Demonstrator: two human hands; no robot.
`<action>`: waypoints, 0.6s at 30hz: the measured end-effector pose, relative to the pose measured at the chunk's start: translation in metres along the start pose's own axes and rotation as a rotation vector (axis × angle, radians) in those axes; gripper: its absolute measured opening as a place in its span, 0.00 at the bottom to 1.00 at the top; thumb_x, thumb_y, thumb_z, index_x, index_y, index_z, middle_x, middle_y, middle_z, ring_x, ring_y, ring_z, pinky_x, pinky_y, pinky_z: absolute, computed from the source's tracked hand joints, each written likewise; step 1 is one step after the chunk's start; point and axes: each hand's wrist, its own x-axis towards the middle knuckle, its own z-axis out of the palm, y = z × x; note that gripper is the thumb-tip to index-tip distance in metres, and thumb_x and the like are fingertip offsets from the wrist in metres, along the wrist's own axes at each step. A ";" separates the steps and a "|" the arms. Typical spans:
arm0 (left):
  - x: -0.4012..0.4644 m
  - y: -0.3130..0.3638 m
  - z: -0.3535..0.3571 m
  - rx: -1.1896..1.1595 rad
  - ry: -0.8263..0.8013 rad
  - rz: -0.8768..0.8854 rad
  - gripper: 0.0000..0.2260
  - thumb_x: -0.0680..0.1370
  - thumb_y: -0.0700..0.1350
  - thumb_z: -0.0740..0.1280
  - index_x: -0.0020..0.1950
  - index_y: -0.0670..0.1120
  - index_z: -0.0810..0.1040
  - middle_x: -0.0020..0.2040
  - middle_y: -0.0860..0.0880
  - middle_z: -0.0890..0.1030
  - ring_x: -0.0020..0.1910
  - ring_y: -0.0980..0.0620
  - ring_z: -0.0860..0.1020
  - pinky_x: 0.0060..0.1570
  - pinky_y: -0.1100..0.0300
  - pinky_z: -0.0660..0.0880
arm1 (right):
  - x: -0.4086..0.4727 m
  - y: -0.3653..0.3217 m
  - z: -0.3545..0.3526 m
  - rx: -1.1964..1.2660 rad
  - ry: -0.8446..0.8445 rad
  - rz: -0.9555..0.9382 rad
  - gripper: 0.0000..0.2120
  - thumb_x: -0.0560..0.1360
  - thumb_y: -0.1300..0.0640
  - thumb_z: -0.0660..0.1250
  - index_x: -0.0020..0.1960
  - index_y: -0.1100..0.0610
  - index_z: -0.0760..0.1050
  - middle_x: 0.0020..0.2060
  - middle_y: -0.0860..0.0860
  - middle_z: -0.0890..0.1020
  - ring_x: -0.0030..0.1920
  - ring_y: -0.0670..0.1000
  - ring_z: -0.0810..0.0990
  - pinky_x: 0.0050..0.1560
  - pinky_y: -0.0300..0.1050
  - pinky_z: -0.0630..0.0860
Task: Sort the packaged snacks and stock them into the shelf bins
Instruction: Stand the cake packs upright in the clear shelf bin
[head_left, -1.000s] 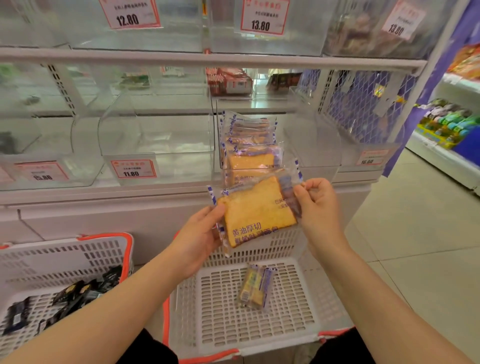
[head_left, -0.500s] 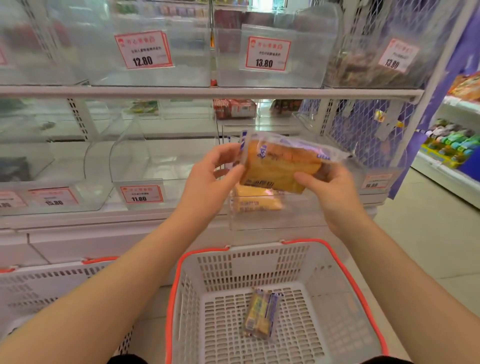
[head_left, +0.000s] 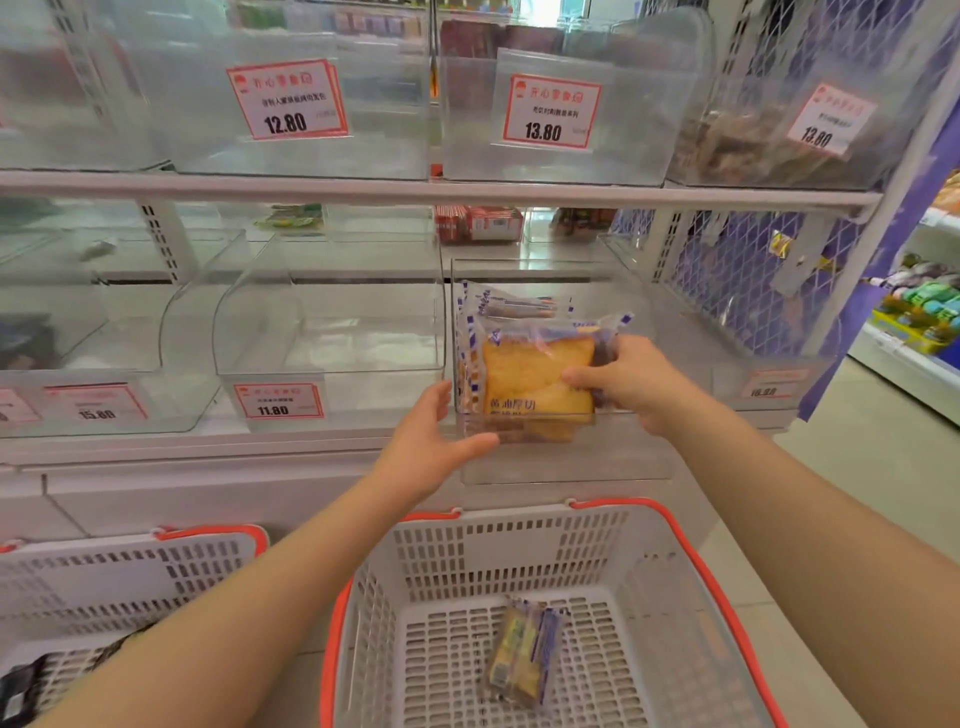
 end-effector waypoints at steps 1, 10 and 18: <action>0.000 -0.002 0.003 0.026 -0.011 0.008 0.38 0.69 0.47 0.75 0.74 0.46 0.59 0.71 0.49 0.68 0.70 0.53 0.66 0.70 0.49 0.63 | 0.002 0.002 0.002 -0.080 -0.014 0.026 0.12 0.69 0.64 0.74 0.50 0.60 0.75 0.43 0.54 0.80 0.37 0.49 0.79 0.34 0.41 0.77; 0.006 -0.011 0.008 0.024 0.094 0.081 0.30 0.70 0.41 0.74 0.69 0.48 0.66 0.61 0.53 0.76 0.60 0.55 0.74 0.62 0.49 0.72 | 0.012 -0.015 0.010 -0.713 -0.263 0.521 0.11 0.75 0.57 0.68 0.40 0.62 0.70 0.30 0.55 0.78 0.25 0.49 0.77 0.22 0.37 0.75; 0.008 -0.016 0.005 0.022 0.108 0.114 0.29 0.70 0.42 0.74 0.68 0.49 0.67 0.59 0.56 0.75 0.59 0.55 0.74 0.60 0.50 0.74 | 0.016 -0.005 0.016 -0.612 -0.144 0.085 0.13 0.74 0.56 0.69 0.33 0.57 0.71 0.32 0.53 0.76 0.34 0.52 0.76 0.36 0.44 0.76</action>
